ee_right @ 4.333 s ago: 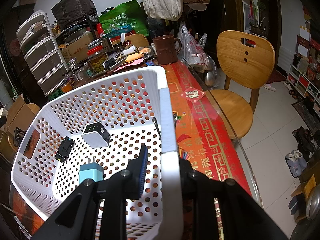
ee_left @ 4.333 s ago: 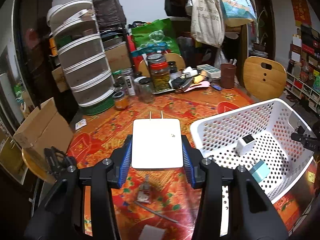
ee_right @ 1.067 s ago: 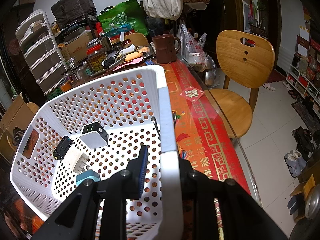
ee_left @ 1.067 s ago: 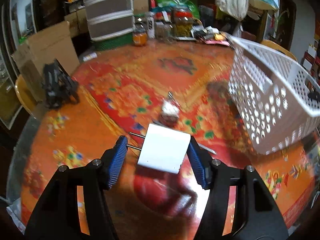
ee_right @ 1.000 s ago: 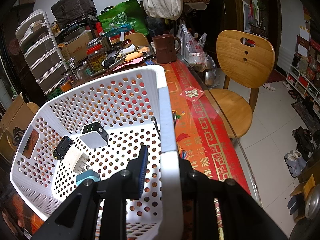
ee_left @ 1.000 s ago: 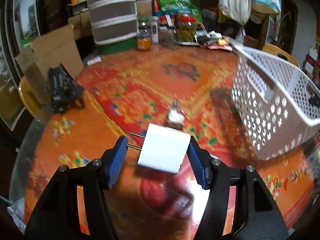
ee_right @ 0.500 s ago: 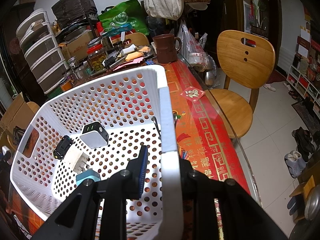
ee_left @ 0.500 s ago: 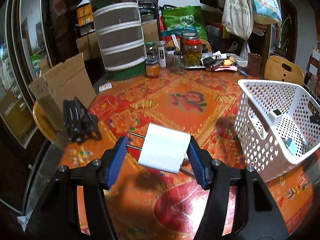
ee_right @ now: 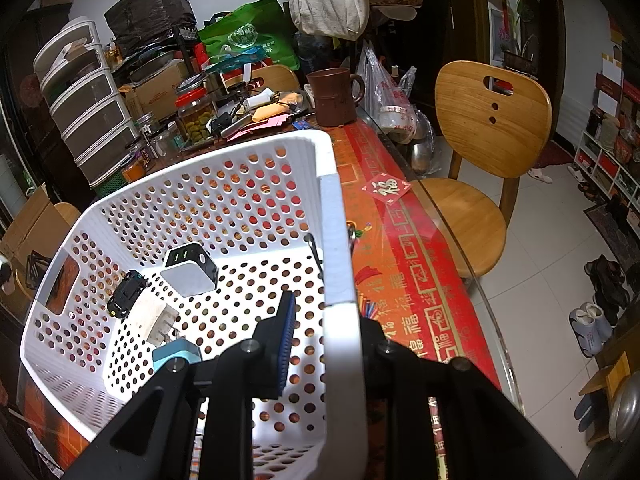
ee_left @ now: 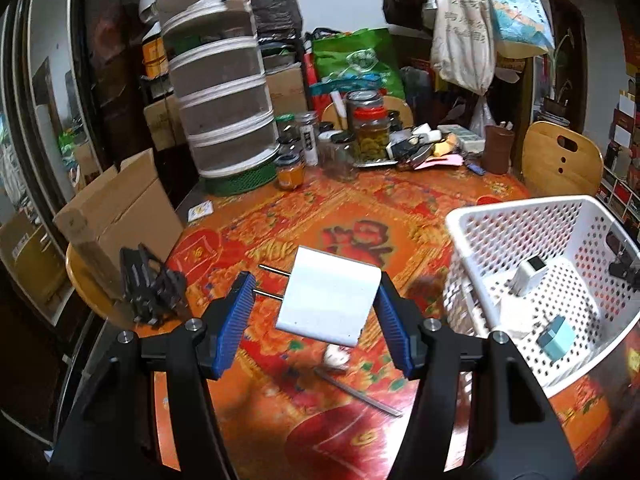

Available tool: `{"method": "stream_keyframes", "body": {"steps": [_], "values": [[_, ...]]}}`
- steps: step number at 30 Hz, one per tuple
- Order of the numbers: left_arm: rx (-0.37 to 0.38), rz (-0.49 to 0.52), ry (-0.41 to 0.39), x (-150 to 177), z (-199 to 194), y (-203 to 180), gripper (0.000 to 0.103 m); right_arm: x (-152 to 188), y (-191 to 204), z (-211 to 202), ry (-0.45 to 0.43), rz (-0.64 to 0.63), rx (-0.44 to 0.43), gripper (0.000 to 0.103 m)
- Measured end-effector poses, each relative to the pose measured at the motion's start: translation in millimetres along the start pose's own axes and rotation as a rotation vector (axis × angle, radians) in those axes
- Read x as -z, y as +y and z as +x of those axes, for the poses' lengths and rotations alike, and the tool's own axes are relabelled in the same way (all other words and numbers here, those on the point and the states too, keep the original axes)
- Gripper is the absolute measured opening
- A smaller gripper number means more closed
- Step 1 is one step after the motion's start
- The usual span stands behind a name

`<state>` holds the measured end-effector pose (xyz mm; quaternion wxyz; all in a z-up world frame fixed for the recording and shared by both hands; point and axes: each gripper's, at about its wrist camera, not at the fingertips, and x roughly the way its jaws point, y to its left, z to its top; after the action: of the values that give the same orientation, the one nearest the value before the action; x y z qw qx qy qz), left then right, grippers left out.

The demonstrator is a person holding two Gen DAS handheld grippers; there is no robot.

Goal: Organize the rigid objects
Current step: 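Carry the white charger into the basket and open the left tool, then grasp the Hello Kitty charger with the left tool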

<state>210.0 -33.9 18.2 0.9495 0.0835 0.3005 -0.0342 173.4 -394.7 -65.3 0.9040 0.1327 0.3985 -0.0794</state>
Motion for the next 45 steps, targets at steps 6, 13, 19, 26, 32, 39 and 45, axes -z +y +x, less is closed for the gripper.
{"method": "stream_keyframes", "body": {"steps": [6, 13, 19, 26, 32, 39, 45], "values": [[0.016, 0.045, -0.021, -29.8, -7.0, -39.3, 0.058, -0.1, 0.2, 0.0, 0.001, -0.001, 0.000, 0.021], [0.087, 0.127, 0.005, -44.0, 0.1, -101.0, 0.058, 0.0, 0.2, 0.0, 0.000, 0.000, 0.000, 0.022], [0.152, 0.197, 0.068, -31.8, 22.4, -154.4, 0.058, 0.0, 0.9, 0.2, 0.001, 0.000, 0.000, 0.022], [0.194, 0.225, 0.149, -10.9, 52.1, -177.7, 0.059, -0.1, 2.0, 0.3, -0.001, 0.000, -0.002, 0.022], [0.199, 0.196, 0.085, -9.0, 48.7, -159.0, 0.098, 0.8, 3.5, 0.7, 0.002, 0.001, -0.003, 0.022], [0.143, 0.109, 0.052, -12.9, 34.1, -94.5, 0.100, 0.4, 3.7, 1.1, -0.001, 0.002, -0.010, 0.023], [0.061, -0.011, 0.103, 6.6, 50.8, -8.3, 0.102, -1.4, 1.3, 1.7, 0.002, 0.001, -0.011, 0.023]]}}
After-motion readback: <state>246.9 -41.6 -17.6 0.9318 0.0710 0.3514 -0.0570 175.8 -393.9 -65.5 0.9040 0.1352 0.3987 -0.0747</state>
